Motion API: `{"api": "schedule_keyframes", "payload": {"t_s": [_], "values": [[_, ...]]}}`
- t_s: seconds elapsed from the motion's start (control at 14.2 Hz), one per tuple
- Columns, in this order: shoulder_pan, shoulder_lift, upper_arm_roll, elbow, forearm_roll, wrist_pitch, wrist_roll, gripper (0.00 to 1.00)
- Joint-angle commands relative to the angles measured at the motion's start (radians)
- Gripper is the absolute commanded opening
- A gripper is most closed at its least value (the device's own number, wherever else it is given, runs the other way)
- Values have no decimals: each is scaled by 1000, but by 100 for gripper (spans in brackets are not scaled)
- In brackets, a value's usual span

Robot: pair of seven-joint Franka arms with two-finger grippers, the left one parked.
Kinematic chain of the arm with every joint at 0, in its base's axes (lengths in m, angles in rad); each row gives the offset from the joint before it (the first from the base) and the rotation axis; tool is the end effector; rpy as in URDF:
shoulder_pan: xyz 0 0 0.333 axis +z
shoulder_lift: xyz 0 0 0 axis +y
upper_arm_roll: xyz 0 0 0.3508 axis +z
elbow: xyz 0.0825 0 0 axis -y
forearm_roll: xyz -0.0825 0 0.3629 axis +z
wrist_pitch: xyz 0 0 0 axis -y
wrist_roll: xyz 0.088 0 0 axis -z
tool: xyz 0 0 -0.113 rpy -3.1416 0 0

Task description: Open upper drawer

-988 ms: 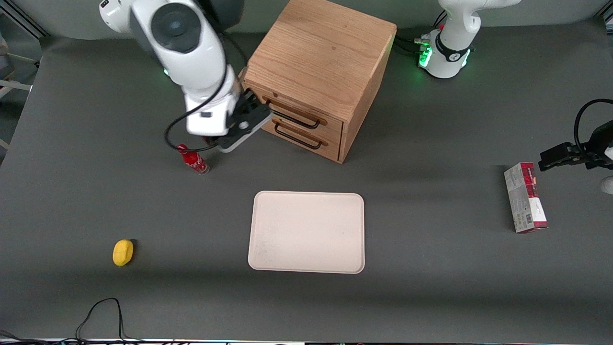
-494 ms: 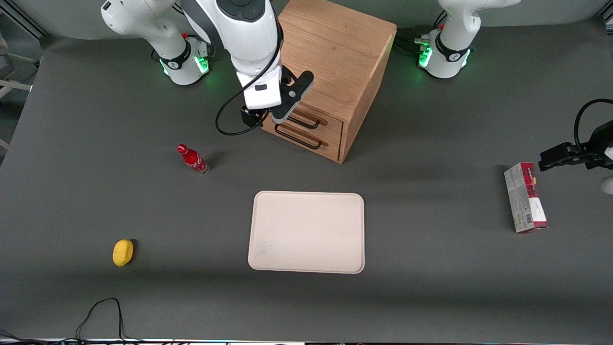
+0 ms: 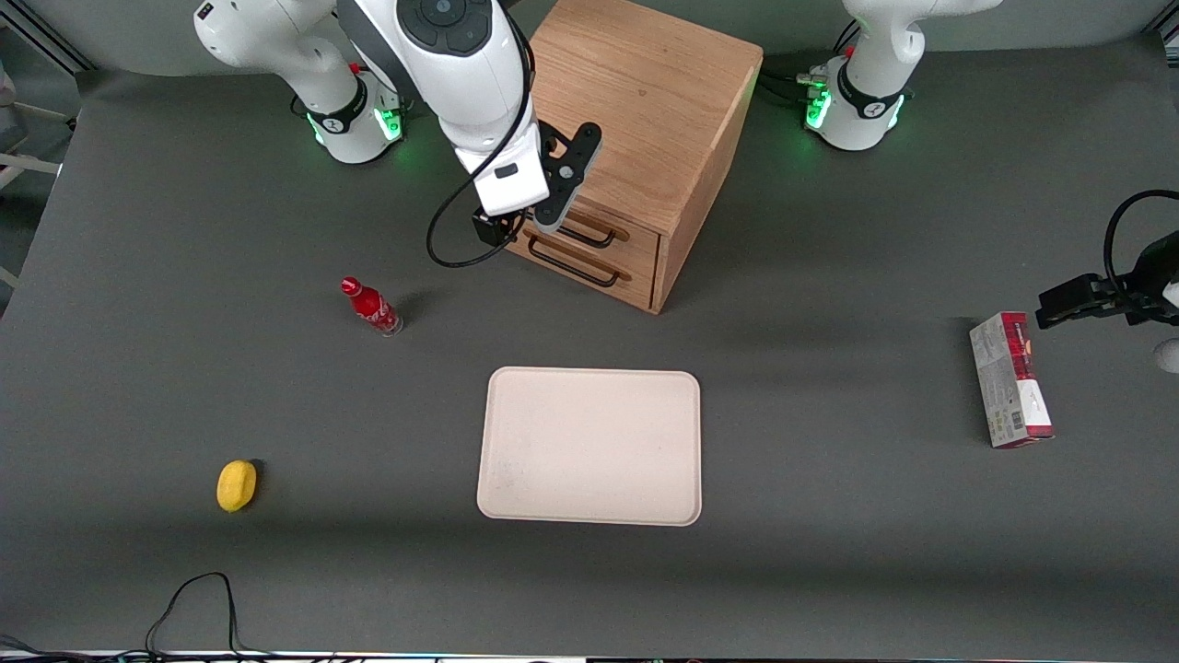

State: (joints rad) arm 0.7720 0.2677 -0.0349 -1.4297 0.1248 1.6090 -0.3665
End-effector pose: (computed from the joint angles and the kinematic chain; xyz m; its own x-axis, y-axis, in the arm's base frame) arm 0.4483 0.4293 0.5660 0.4558 0.8891 -0.0415 0.8787 -0.4570 -0.1384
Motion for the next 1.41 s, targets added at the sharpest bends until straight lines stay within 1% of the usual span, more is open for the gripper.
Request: {"api": "schedule_keyframes", "payload": {"t_s": [0.0, 0.21, 0.64, 0.99, 1.2, 1.34], "values": [[-2, -28, -10, -76, 67, 72, -58, 100], [1, -24, -13, -104, 65, 97, -58, 100], [4, -24, -13, -215, 53, 213, -57, 100], [6, -21, -13, -253, 52, 249, -57, 100], [6, -16, -13, -268, 39, 267, -57, 100], [7, -16, -13, -296, 38, 301, -57, 100]]}}
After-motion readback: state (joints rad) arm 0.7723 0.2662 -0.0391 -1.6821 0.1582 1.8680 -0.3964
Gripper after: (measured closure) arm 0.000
